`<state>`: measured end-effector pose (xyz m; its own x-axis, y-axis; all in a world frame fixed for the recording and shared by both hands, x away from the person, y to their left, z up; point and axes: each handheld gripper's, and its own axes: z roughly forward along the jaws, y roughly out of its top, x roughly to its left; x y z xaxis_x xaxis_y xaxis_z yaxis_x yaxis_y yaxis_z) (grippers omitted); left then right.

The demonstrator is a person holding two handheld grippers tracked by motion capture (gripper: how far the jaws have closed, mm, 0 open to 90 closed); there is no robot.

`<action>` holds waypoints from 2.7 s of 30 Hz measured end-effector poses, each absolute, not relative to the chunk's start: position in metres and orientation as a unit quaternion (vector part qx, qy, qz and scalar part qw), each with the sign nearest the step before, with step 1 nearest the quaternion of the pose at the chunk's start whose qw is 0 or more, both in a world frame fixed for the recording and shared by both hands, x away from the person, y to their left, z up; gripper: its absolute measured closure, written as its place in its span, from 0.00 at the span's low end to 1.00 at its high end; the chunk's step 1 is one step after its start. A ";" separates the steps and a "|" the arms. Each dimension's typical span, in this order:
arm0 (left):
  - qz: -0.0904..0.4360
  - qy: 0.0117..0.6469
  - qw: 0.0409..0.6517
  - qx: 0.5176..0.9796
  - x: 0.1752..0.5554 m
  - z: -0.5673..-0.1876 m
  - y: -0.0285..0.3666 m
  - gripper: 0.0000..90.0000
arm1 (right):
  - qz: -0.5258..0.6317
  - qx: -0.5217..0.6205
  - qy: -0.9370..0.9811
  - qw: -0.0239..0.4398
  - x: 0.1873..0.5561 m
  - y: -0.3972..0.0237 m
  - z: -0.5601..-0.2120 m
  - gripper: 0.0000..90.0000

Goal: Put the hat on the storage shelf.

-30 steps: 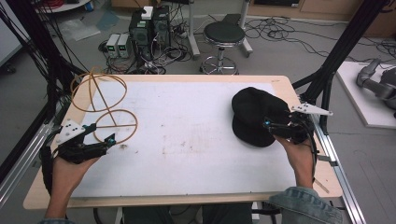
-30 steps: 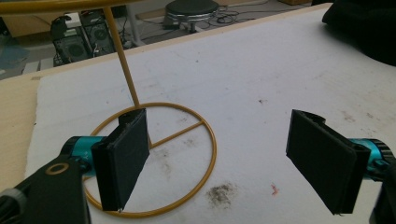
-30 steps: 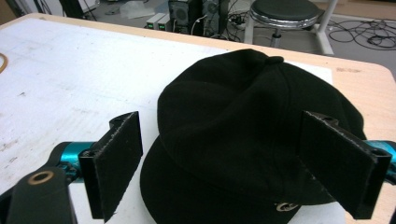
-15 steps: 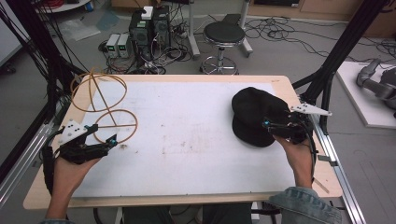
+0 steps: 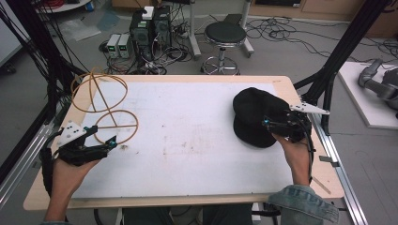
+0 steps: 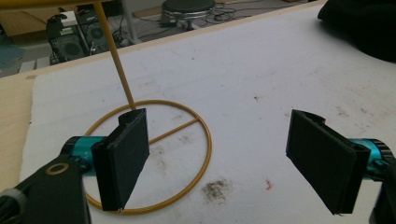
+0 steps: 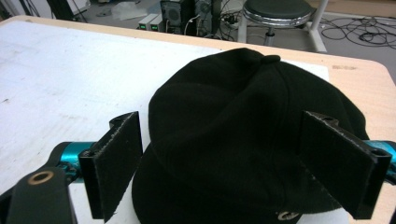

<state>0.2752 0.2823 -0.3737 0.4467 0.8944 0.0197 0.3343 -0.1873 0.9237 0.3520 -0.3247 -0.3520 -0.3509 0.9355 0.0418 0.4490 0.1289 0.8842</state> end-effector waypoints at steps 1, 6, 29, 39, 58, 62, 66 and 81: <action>0.299 0.433 0.468 0.710 0.275 -0.374 0.282 0.24 | 0.435 0.496 0.697 0.280 0.352 -0.325 -0.352 0.16; 0.298 0.435 0.465 0.711 0.276 -0.376 0.284 0.24 | 0.439 0.500 0.690 0.285 0.364 -0.323 -0.350 0.16; 0.293 0.438 0.467 0.710 0.279 -0.377 0.287 0.24 | 0.422 0.537 0.651 0.332 0.446 -0.328 -0.368 0.16; 0.292 0.438 0.472 0.707 0.278 -0.375 0.288 0.24 | 0.379 0.557 0.665 0.324 0.458 -0.323 -0.383 0.21; 0.293 0.437 0.479 0.703 0.277 -0.371 0.289 0.24 | 0.341 0.579 0.688 0.275 0.464 -0.326 -0.393 0.69; 0.293 0.435 0.480 0.703 0.277 -0.371 0.290 0.24 | 0.341 0.577 0.689 0.276 0.462 -0.326 -0.391 0.80; 0.294 0.436 0.481 0.702 0.277 -0.370 0.291 0.24 | 0.353 0.563 0.688 0.292 0.458 -0.324 -0.385 0.89; 0.295 0.436 0.488 0.696 0.275 -0.366 0.295 0.25 | 0.435 0.494 0.687 0.308 0.436 -0.329 -0.352 0.93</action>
